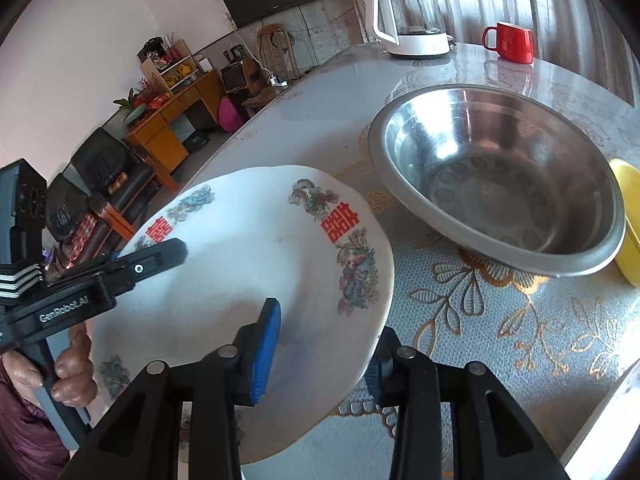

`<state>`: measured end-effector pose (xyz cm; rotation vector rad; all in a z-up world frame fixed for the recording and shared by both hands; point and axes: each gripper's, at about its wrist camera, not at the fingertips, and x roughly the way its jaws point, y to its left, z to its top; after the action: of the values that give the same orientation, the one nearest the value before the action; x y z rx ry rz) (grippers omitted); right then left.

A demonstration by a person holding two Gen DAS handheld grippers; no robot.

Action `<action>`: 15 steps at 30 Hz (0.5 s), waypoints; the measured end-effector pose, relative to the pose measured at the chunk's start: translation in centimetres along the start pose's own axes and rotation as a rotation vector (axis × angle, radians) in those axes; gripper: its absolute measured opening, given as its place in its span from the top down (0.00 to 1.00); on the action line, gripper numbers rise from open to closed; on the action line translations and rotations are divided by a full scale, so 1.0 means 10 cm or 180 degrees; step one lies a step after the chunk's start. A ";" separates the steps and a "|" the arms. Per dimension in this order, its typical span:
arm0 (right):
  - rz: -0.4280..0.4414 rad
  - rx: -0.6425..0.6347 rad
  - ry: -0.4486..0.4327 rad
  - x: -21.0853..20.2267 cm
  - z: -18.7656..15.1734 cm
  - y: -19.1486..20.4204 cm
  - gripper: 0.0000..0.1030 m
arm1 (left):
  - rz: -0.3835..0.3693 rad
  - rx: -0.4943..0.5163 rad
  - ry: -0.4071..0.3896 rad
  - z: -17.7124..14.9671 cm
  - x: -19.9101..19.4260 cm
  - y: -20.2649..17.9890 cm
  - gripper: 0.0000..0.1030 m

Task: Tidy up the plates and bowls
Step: 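Carry the double-happiness plate with the right tool over the purple-rimmed plate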

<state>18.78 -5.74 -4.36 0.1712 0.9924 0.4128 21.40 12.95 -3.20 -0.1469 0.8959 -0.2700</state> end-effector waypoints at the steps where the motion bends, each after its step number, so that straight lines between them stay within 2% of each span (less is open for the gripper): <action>1: -0.0002 -0.0020 -0.0023 -0.03 -0.02 0.02 0.63 | -0.0015 -0.0002 -0.0005 -0.01 -0.02 -0.01 0.51; 4: 0.0095 -0.0028 -0.0069 -0.10 -0.05 0.04 0.64 | -0.0102 0.0031 0.0004 -0.10 -0.08 -0.07 0.53; 5: 0.0159 -0.0002 -0.0051 -0.11 -0.06 0.04 0.65 | -0.0062 0.0100 0.0001 -0.13 -0.09 -0.11 0.54; 8: 0.0122 0.0028 -0.0093 -0.14 -0.08 0.00 0.65 | 0.0039 0.0239 -0.0054 -0.20 -0.10 -0.21 0.60; 15: 0.0143 0.0011 -0.0139 -0.22 -0.15 0.01 0.65 | -0.0046 0.0265 -0.0138 -0.28 -0.19 -0.28 0.60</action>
<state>16.47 -6.66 -3.44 0.2051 0.9476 0.4466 17.57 10.78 -2.85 -0.0819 0.8394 -0.3158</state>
